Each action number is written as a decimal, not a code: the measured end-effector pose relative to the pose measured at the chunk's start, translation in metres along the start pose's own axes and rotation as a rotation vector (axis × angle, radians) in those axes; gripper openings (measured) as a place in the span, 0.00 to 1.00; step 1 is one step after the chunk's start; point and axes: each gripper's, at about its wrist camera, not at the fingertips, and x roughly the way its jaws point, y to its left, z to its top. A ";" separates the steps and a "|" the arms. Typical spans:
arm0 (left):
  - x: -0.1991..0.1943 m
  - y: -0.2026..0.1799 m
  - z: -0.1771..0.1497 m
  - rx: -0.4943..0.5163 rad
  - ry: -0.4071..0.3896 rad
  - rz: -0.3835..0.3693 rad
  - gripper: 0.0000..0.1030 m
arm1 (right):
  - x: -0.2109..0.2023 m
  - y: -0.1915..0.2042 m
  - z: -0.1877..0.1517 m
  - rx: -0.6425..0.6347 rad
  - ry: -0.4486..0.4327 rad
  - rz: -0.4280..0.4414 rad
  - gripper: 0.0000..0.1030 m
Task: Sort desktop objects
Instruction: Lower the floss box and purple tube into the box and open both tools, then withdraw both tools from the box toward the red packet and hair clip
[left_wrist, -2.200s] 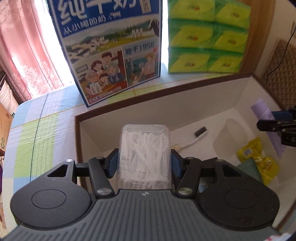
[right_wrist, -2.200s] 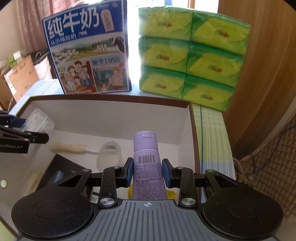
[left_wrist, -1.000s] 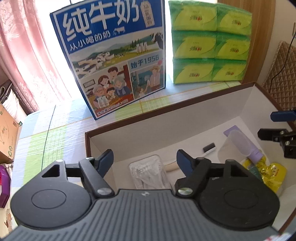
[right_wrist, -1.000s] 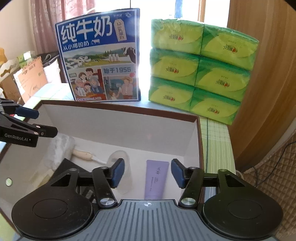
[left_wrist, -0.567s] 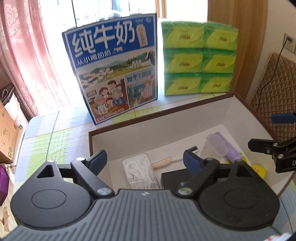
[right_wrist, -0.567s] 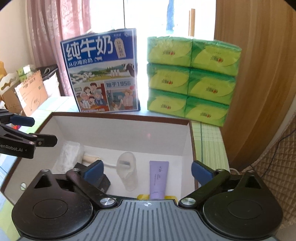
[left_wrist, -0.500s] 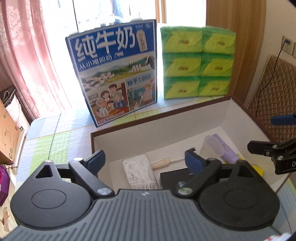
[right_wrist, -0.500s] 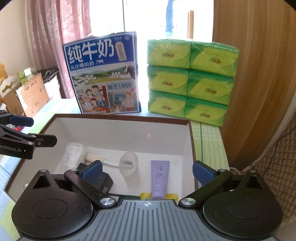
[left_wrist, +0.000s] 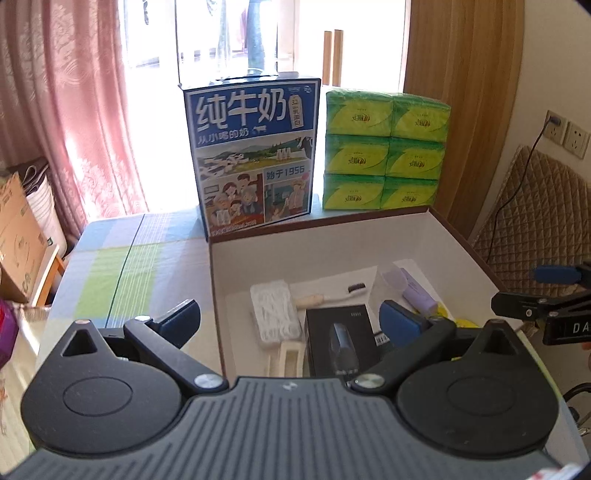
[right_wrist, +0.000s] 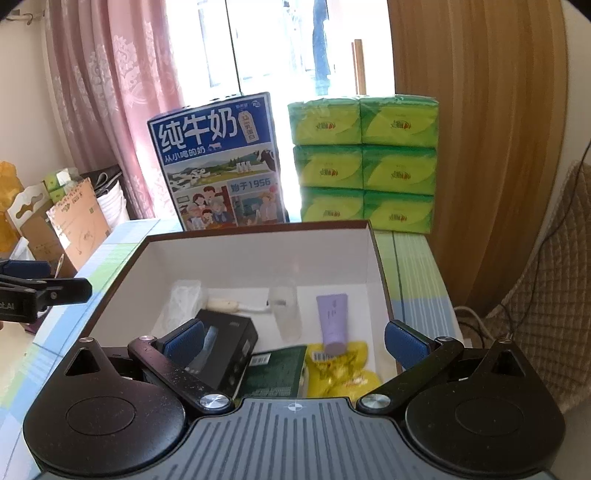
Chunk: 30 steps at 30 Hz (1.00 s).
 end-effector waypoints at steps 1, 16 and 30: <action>-0.006 0.000 -0.003 -0.004 -0.005 0.004 0.99 | -0.004 0.002 -0.003 0.003 -0.001 0.001 0.98; -0.052 0.002 -0.071 -0.057 0.061 0.010 0.99 | -0.031 0.036 -0.064 -0.008 0.091 0.036 0.98; -0.046 -0.007 -0.117 -0.043 0.194 0.040 0.99 | -0.027 0.045 -0.101 0.059 0.201 0.083 0.98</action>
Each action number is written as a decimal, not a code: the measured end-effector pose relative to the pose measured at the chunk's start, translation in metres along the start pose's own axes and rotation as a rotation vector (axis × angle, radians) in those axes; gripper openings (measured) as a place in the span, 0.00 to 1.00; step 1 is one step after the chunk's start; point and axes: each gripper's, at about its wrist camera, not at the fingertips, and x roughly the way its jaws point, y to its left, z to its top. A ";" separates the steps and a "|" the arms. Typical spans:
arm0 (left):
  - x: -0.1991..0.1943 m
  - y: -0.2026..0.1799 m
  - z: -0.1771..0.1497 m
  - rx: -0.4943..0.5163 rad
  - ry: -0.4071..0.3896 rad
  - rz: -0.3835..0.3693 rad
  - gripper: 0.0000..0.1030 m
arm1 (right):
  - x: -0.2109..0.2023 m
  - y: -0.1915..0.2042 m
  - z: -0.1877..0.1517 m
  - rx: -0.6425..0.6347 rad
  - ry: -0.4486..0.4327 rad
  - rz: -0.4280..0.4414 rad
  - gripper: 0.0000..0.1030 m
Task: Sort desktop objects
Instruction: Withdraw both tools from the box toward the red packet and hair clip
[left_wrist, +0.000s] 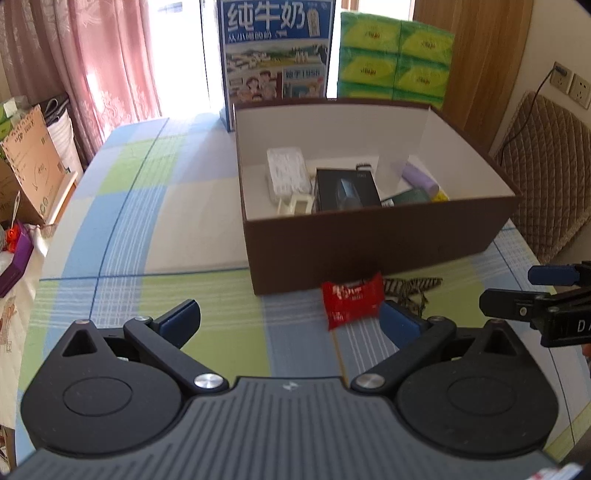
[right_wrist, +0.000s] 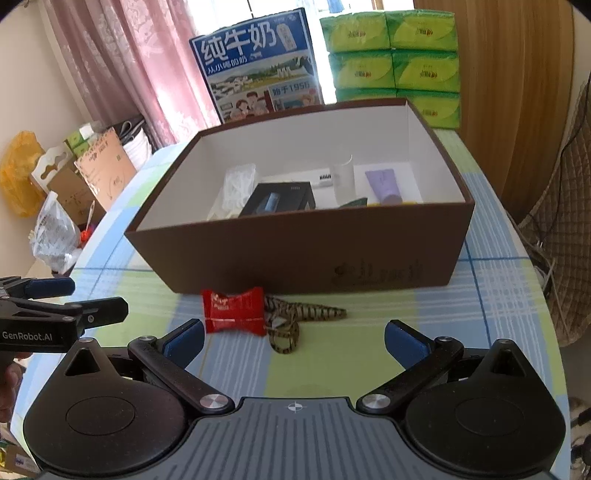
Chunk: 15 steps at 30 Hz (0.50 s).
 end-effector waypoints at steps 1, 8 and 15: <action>0.001 0.000 0.000 -0.001 0.007 -0.003 0.99 | 0.001 0.000 -0.001 0.001 0.004 -0.001 0.98; 0.013 -0.004 -0.002 0.000 0.049 -0.006 0.99 | 0.011 -0.001 -0.009 0.009 0.038 -0.014 0.98; 0.031 -0.006 -0.006 0.003 0.080 -0.006 0.99 | 0.026 -0.002 -0.015 0.018 0.047 -0.042 0.98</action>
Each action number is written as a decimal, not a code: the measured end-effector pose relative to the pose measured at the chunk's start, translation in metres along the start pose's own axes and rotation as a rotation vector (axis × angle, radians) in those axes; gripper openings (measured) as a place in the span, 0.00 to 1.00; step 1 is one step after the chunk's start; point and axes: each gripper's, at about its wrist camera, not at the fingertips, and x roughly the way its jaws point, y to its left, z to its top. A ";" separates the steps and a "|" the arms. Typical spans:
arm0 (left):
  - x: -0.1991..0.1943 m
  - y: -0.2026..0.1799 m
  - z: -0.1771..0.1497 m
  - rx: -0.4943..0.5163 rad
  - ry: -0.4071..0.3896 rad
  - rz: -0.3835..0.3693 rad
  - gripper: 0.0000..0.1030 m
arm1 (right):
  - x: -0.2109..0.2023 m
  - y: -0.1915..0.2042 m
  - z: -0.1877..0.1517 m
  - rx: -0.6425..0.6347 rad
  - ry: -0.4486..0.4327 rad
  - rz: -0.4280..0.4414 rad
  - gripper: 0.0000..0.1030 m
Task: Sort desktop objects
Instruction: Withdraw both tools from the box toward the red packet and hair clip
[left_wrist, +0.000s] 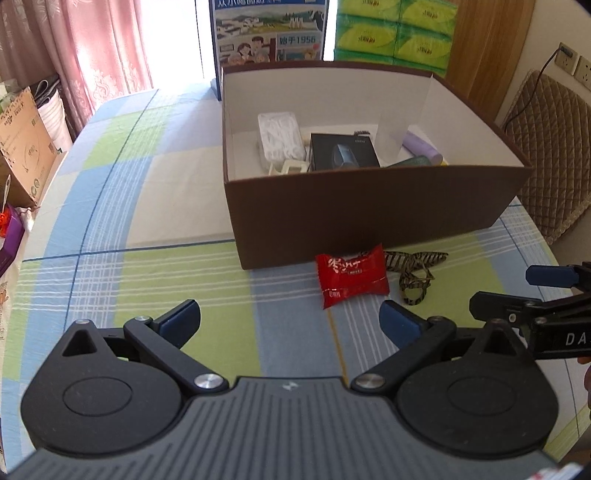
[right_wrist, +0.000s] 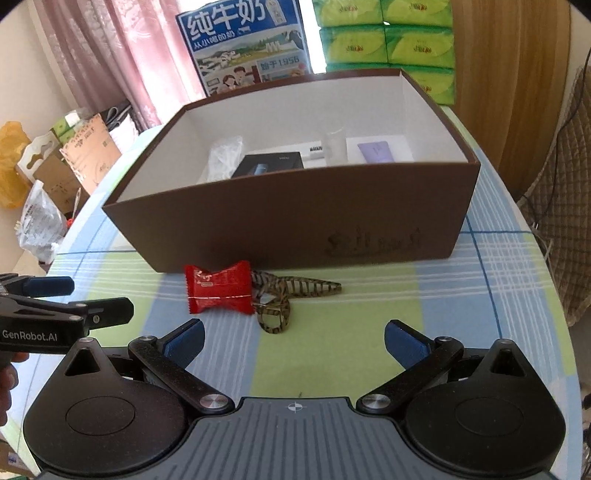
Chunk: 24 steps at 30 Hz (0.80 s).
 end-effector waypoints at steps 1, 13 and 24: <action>0.004 0.000 0.000 0.003 0.004 0.001 0.99 | 0.003 0.000 0.000 0.002 0.000 -0.004 0.98; 0.041 0.003 0.005 0.016 0.041 -0.002 0.99 | 0.039 0.010 0.000 -0.042 0.013 -0.001 0.67; 0.058 0.006 0.006 0.008 0.069 -0.004 0.99 | 0.072 0.014 0.003 -0.071 0.043 0.011 0.35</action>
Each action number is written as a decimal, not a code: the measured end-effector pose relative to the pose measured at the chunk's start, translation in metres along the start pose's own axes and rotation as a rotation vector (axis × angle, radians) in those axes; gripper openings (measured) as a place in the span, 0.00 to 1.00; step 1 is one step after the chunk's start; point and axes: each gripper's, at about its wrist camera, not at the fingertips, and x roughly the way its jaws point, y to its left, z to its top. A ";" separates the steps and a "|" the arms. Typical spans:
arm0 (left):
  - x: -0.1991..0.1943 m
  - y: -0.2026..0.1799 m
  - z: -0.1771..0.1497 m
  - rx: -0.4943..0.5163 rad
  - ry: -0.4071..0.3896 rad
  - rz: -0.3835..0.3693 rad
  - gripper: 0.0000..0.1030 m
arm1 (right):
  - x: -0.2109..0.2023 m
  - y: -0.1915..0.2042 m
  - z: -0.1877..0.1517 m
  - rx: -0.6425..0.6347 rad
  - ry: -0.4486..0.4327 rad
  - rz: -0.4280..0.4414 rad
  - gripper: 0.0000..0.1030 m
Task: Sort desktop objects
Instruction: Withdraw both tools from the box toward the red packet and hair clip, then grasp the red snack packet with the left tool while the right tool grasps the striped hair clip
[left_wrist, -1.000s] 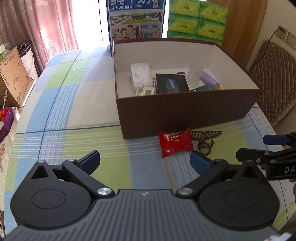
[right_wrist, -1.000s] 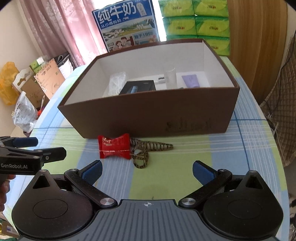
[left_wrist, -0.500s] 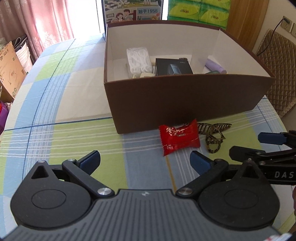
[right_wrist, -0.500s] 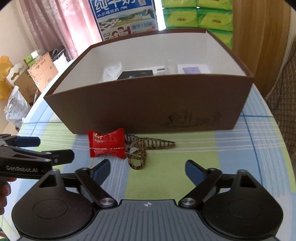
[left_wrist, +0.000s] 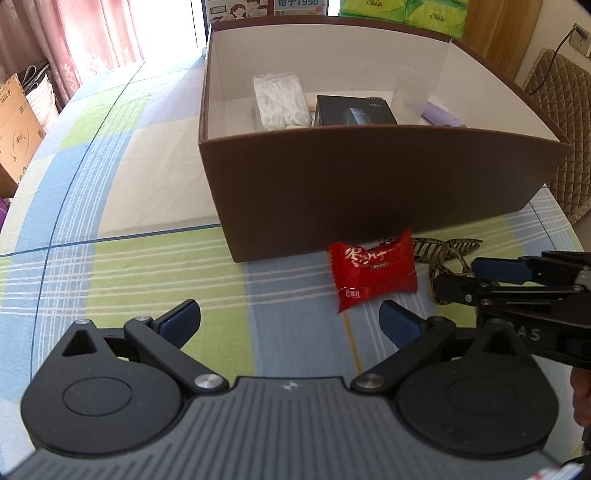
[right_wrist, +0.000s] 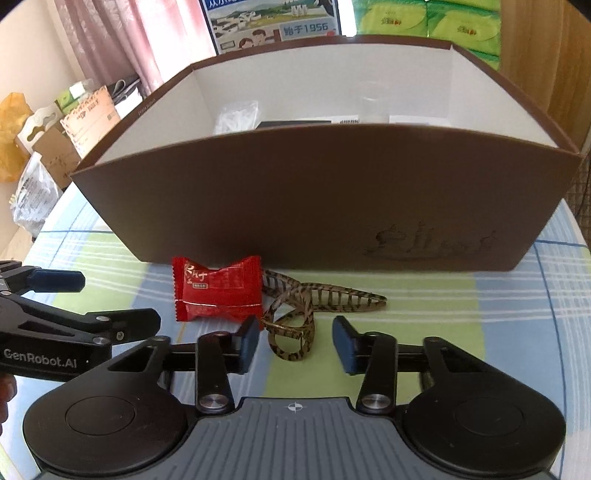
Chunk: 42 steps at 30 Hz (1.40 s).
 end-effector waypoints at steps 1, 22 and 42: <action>0.001 -0.001 0.000 0.001 0.000 -0.004 0.99 | 0.001 0.000 0.000 0.000 0.001 0.003 0.33; 0.037 -0.056 0.019 0.018 -0.037 -0.016 0.99 | -0.033 -0.071 -0.024 0.181 -0.051 -0.193 0.26; 0.022 -0.026 -0.018 0.081 -0.040 -0.017 0.54 | -0.046 -0.084 -0.034 0.174 -0.058 -0.169 0.26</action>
